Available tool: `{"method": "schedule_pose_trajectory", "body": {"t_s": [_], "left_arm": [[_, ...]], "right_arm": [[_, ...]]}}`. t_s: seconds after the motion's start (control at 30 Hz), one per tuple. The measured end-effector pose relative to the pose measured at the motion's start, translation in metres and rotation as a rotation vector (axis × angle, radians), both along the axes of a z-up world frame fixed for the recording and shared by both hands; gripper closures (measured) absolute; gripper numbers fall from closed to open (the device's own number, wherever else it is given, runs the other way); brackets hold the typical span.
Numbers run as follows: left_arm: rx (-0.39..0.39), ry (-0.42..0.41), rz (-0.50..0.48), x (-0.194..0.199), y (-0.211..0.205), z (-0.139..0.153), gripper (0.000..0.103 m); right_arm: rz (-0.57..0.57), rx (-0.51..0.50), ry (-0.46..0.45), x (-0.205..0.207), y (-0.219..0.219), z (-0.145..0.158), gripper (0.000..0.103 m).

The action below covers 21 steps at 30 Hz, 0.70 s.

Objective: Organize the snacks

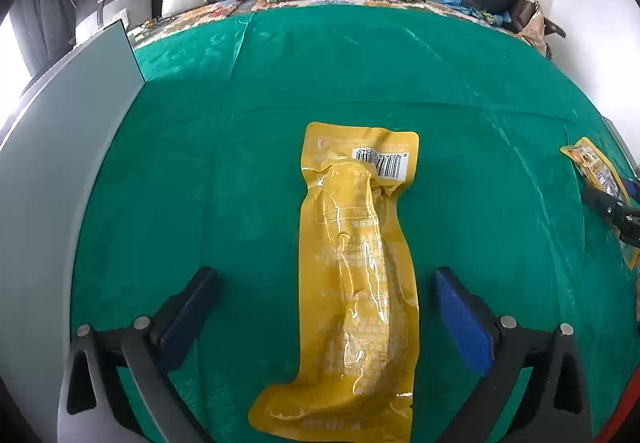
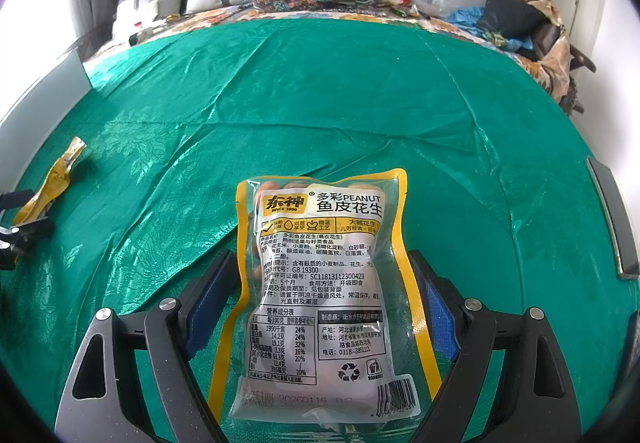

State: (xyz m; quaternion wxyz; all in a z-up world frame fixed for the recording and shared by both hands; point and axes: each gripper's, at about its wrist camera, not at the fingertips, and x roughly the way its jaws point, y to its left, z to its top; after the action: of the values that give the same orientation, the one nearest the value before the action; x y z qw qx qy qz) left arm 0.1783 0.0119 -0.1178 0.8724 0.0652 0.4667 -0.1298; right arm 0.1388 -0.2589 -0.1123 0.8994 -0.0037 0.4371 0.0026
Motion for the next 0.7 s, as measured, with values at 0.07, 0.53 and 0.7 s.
{"method": "schedule_pose_trajectory", "body": {"t_s": [0.07,0.53,0.7], "left_arm": [[-0.005,-0.032,0.002,-0.0035,0.0005,-0.0009,0.000],[-0.008,-0.040,0.009,-0.0015,-0.0016,-0.0006,0.000],[-0.008,-0.039,0.009,-0.0012,-0.0015,-0.0007,0.000]], "right_arm": [[0.000,0.001,0.000,-0.0001,-0.0001,0.0001,0.016],[0.000,0.000,0.000,0.0001,-0.0001,0.0000,0.016],[0.000,0.000,0.000,0.0005,0.0001,-0.0002,0.016]]}}
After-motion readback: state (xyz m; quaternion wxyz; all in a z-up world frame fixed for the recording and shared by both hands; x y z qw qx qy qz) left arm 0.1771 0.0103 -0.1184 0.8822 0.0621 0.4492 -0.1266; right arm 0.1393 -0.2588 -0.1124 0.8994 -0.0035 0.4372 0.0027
